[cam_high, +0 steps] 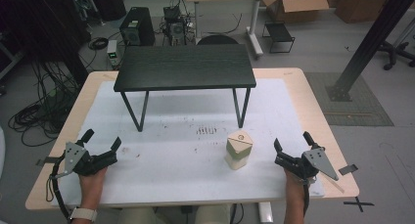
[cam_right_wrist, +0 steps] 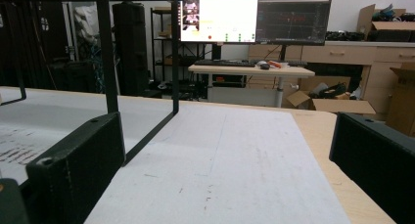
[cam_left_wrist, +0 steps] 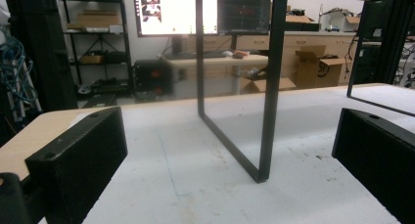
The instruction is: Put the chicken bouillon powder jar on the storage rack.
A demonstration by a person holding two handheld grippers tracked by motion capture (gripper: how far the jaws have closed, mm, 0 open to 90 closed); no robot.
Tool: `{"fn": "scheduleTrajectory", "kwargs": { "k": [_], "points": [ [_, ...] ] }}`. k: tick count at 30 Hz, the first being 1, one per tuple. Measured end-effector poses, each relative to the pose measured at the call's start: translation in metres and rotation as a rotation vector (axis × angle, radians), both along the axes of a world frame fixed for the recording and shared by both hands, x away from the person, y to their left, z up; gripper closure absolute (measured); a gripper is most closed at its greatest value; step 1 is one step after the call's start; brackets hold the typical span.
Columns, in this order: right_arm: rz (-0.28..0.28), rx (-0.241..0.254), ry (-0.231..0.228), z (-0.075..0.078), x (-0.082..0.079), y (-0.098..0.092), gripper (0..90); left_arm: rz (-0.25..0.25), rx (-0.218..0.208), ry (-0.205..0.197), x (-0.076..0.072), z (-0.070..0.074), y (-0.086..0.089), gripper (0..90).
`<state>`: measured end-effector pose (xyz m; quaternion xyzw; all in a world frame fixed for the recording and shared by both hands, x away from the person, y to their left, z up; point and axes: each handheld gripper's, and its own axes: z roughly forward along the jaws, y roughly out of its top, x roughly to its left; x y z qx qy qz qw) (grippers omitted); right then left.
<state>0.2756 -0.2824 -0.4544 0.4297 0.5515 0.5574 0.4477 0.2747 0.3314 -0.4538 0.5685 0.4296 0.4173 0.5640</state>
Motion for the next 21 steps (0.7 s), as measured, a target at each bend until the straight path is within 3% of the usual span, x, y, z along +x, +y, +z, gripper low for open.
{"fn": "scheduleTrajectory", "kwargs": {
  "k": [21],
  "points": [
    [0.007,-0.011,0.013,0.001,0.0015,0.0008,0.0,0.001,0.002,0.0,0.0001,0.0001,-0.0002,0.3]
  ]
}}
